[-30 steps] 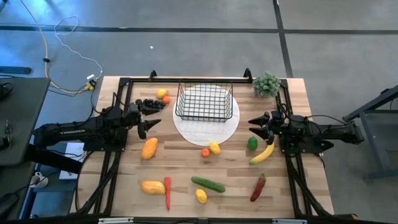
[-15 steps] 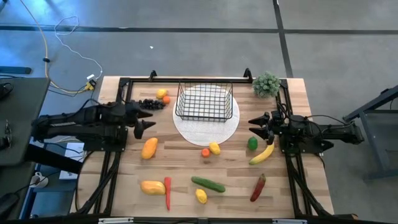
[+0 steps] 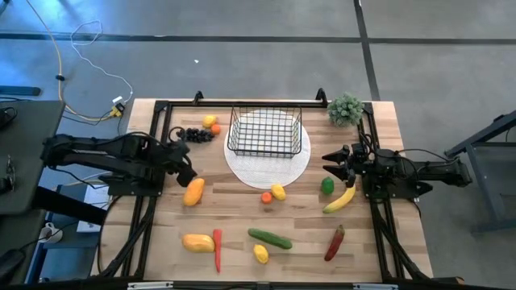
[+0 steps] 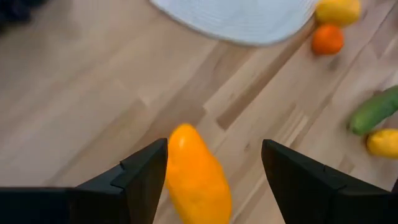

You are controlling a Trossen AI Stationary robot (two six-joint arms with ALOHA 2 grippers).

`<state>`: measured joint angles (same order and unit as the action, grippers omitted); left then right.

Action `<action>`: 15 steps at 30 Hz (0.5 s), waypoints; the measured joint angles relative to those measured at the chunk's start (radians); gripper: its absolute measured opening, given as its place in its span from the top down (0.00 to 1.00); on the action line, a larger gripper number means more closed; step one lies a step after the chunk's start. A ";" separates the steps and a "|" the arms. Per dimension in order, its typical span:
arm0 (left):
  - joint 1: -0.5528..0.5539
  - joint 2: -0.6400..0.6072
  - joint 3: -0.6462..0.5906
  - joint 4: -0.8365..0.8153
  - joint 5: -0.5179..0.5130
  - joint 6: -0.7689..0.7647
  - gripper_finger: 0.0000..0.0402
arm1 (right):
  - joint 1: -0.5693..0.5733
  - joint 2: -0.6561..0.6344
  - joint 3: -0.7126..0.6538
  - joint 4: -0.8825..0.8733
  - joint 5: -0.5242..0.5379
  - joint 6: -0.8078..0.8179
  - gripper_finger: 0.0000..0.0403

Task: Build produce basket
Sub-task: Put the top yellow mango into the wire basket

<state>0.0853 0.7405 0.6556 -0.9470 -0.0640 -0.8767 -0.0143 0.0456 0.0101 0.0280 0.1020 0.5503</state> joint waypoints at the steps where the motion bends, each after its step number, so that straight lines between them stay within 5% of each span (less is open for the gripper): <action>1: -0.013 0.010 0.000 0.000 0.001 -0.019 0.38 | 0.000 0.000 0.000 0.000 0.000 0.000 0.40; 15: -0.135 0.150 0.000 -0.031 -0.002 -0.239 0.29 | 0.000 0.000 0.000 0.000 0.000 0.000 0.40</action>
<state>-0.0493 0.8909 0.6559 -0.9776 -0.0665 -1.1153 -0.0139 0.0454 0.0101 0.0280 0.1018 0.5501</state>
